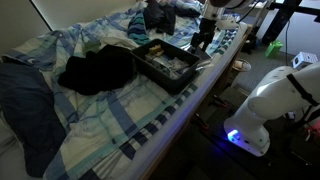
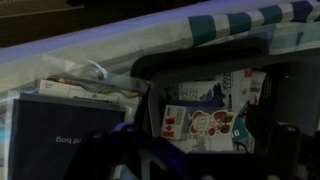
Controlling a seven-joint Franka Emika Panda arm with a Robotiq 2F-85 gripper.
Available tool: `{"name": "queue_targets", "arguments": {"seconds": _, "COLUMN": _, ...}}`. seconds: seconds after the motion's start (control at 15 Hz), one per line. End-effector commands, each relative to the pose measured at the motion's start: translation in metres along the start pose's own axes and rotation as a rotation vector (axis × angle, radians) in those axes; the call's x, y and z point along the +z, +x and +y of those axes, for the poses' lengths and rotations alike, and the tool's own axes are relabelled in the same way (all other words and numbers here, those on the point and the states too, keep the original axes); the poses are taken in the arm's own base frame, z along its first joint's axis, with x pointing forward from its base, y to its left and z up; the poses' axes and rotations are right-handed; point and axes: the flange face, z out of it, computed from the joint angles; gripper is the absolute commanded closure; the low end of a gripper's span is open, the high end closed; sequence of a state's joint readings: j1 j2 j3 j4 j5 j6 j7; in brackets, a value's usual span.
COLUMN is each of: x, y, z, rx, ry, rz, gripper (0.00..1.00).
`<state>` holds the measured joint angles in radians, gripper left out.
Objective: Pick the magazines on the bed and put them in the box
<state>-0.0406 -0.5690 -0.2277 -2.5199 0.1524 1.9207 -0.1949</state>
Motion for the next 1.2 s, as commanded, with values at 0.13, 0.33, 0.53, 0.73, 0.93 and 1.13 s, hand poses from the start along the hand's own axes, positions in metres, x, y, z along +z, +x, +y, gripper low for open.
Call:
{"name": "queue_targets", "arguments": {"seconds": 0.13, "x": -0.001, "y": 0.000, "z": -0.004, "rx": 0.005, "ry": -0.006, "rz": -0.007, "gripper": 0.00}}
{"name": "queue_targets", "arguments": {"seconds": 0.33, "x": -0.006, "y": 0.014, "z": -0.003, "rx": 0.064, "ry": -0.009, "rz": -0.009, "gripper": 0.00}}
{"name": "queue_targets", "arguments": {"seconds": 0.53, "x": -0.016, "y": 0.023, "z": 0.006, "rx": 0.118, "ry": -0.005, "rz": 0.003, "gripper": 0.00}}
{"name": "queue_targets", "arguments": {"seconds": 0.73, "x": -0.026, "y": 0.031, "z": 0.020, "rx": 0.163, "ry": 0.006, "rz": 0.026, "gripper": 0.00}}
{"name": "queue_targets", "arguments": {"seconds": 0.93, "x": -0.028, "y": 0.039, "z": 0.039, "rx": 0.182, "ry": 0.039, "rz": 0.047, "gripper": 0.00}}
{"name": "queue_targets", "arguments": {"seconds": 1.13, "x": -0.020, "y": 0.051, "z": 0.065, "rx": 0.220, "ry": 0.076, "rz": 0.044, "gripper": 0.00}}
